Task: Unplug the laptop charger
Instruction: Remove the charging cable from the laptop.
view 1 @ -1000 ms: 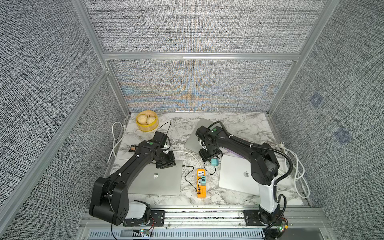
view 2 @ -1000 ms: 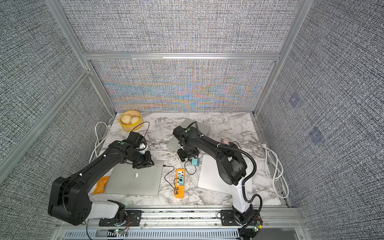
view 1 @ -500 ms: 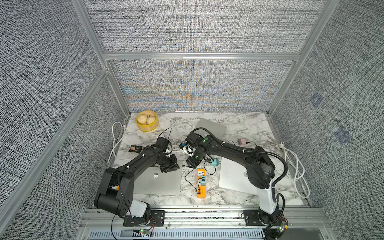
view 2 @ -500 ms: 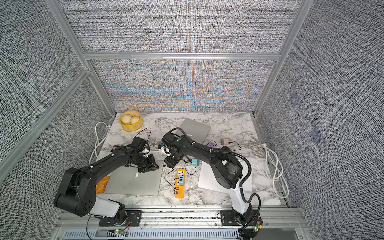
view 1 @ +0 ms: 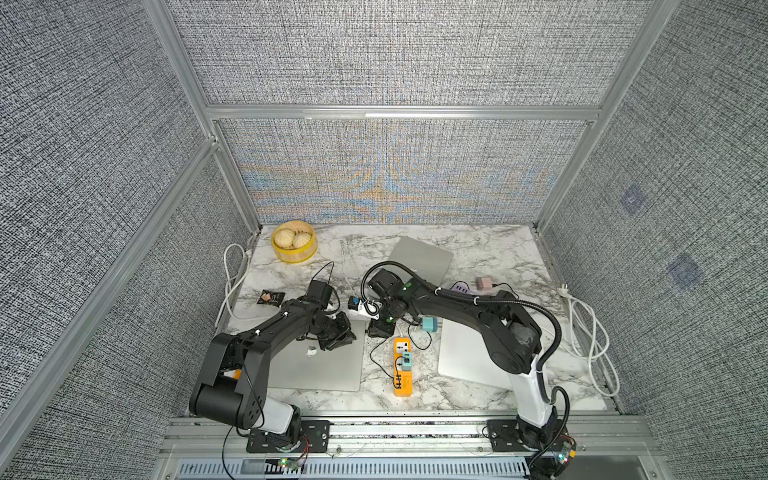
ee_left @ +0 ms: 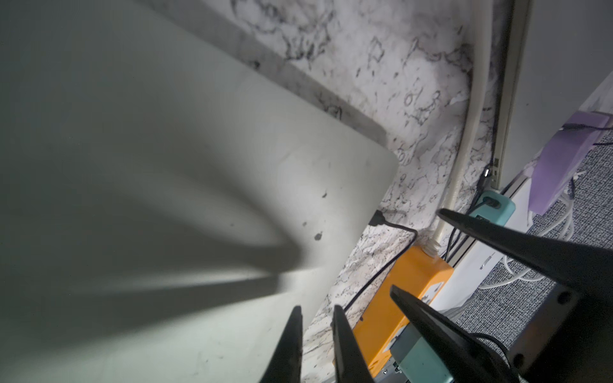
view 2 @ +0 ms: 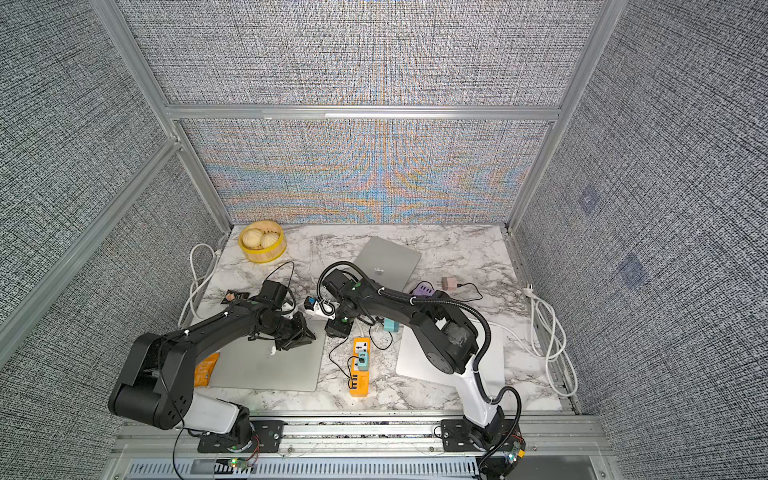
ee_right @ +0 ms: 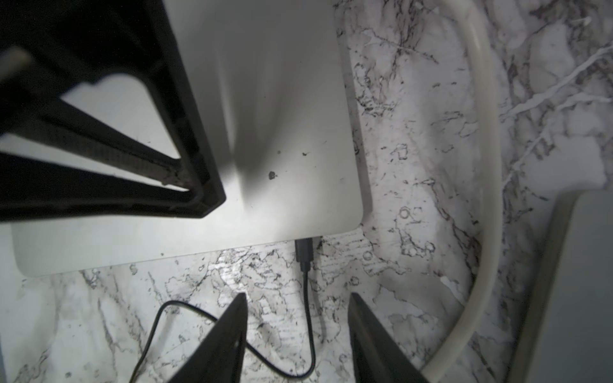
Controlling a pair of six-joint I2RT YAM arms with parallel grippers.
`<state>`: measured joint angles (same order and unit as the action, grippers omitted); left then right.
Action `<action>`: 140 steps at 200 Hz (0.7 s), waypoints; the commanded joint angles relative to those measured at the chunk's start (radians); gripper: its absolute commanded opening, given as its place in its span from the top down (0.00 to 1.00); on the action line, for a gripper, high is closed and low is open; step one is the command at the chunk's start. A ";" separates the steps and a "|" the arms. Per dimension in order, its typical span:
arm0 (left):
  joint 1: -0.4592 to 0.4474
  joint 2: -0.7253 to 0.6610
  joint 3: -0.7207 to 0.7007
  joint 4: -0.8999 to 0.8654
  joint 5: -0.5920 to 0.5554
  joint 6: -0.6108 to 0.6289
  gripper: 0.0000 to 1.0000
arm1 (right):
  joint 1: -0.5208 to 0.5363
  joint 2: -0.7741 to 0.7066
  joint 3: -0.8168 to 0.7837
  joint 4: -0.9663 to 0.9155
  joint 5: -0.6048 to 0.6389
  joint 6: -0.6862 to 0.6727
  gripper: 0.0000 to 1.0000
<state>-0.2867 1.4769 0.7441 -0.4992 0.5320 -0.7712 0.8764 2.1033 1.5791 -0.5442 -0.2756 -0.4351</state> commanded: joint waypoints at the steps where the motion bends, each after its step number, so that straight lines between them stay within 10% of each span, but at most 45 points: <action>1: 0.016 0.002 -0.011 0.029 0.023 -0.008 0.82 | 0.001 0.013 0.007 0.023 0.015 -0.028 0.51; 140: 0.085 0.044 -0.063 0.128 0.095 -0.023 0.82 | 0.016 0.050 -0.013 0.084 0.056 -0.076 0.68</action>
<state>-0.2096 1.5154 0.6823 -0.3866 0.6300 -0.7940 0.8894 2.1448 1.5620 -0.4706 -0.2180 -0.4995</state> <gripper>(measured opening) 0.182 0.336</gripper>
